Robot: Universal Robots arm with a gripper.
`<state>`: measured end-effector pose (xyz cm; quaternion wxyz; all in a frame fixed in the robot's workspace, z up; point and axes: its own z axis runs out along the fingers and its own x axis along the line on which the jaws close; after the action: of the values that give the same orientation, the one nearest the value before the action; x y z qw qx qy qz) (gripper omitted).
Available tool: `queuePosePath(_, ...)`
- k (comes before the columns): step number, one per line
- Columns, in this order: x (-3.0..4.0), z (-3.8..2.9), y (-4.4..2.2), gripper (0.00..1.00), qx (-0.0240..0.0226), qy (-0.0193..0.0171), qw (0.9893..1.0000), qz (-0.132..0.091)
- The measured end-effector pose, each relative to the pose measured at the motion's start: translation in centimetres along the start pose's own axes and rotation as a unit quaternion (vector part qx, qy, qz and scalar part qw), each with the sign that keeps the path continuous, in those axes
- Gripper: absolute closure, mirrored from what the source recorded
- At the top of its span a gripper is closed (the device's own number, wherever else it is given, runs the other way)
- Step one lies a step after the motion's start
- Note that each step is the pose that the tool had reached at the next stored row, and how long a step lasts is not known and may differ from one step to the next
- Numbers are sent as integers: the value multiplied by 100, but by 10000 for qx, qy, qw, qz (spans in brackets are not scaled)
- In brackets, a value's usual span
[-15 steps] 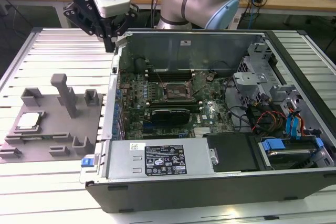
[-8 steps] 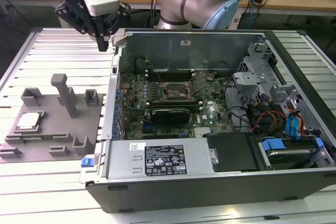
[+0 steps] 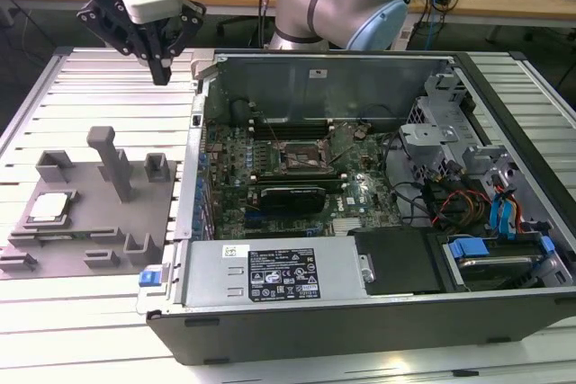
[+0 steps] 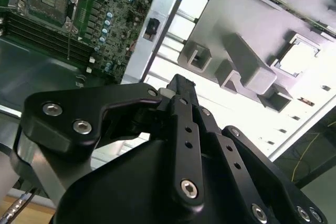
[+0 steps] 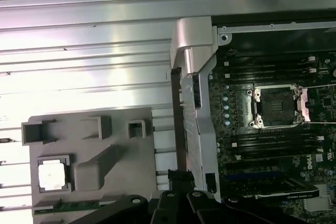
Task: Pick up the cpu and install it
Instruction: 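Reach for the cpu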
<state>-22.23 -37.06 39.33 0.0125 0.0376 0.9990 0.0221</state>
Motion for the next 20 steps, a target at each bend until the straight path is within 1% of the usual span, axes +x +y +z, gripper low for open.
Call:
queuePosePath(12, 232, -2, 67, 89, 0, -1, 10000, 2)
queuePosePath(14, 298, -3, 84, 89, 0, -1, 10000, 4)
queuePosePath(15, 351, -4, 90, 89, 0, -2, 10000, 3)
queuePosePath(17, 423, -4, 93, 89, 0, -3, 10000, 3)
queuePosePath(18, 481, -4, 92, 89, 0, -5, 10000, 3)
queuePosePath(20, 545, -1, 87, 89, 0, -6, 10000, 4)
